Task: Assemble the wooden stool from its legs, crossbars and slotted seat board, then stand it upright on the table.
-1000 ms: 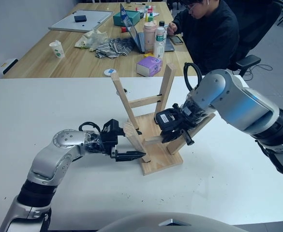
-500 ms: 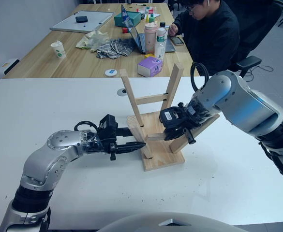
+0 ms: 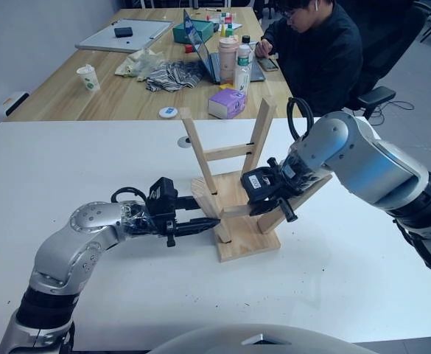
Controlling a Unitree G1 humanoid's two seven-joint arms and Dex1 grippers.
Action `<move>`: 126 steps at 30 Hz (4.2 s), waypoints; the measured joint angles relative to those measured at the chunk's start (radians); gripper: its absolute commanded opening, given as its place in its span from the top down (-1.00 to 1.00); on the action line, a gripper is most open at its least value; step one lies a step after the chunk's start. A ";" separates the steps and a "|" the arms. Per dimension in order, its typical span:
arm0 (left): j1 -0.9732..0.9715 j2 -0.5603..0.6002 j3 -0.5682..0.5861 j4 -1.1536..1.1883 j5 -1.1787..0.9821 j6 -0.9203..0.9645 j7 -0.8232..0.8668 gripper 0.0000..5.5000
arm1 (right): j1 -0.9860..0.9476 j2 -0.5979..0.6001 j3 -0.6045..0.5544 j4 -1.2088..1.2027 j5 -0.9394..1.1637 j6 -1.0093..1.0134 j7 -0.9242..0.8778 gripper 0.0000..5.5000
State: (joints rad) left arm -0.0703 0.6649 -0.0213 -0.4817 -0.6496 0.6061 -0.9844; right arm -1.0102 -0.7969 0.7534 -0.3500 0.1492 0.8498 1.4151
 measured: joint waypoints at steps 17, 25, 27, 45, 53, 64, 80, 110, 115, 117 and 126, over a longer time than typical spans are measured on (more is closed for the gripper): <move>0.077 0.005 0.022 -0.084 0.004 -0.006 0.063 0.24 | 0.024 0.012 0.031 0.017 -0.038 -0.066 -0.017 0.85; 0.111 0.005 0.033 -0.119 0.003 0.001 0.104 0.24 | 0.021 0.027 0.041 0.031 -0.052 -0.095 -0.016 0.84; 0.126 0.005 0.043 -0.131 0.003 0.002 0.115 0.24 | 0.019 0.041 0.041 0.046 -0.058 -0.095 -0.011 0.84; 0.215 0.046 0.059 -0.238 0.034 -0.012 0.191 0.26 | 0.016 0.110 0.034 0.147 -0.056 -0.100 0.022 0.84; 0.207 0.059 0.056 -0.241 0.034 -0.012 0.192 0.26 | 0.016 0.121 0.029 0.179 -0.043 -0.094 0.021 0.84; 0.198 0.069 0.053 -0.245 0.033 -0.011 0.192 0.26 | 0.026 0.116 0.037 0.132 -0.076 -0.096 0.020 0.84; 0.057 0.067 0.001 -0.252 0.031 0.150 0.251 0.26 | 0.047 0.110 0.065 0.119 -0.208 -0.216 -0.006 0.83; -0.329 0.198 -0.204 0.040 0.118 0.047 -0.095 0.26 | 0.197 0.207 -0.347 -0.034 -0.014 0.222 -0.121 0.07; -0.302 0.205 -0.183 0.069 0.107 0.004 -0.152 0.26 | 0.040 0.101 -0.504 0.092 0.116 0.246 -0.068 -0.18; -0.288 0.205 -0.171 0.076 0.101 -0.006 -0.159 0.26 | -0.030 0.084 -0.600 0.187 0.176 0.280 -0.089 -0.19; -0.247 0.130 -0.086 0.104 -0.014 0.050 -0.115 -0.04 | 0.248 -0.007 -0.819 0.407 0.126 0.142 -0.350 -0.19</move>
State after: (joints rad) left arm -0.3171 0.7951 -0.1074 -0.3777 -0.6640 0.6561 -1.0991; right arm -0.7618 -0.8037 -0.0654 0.0568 0.2753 0.9918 1.0652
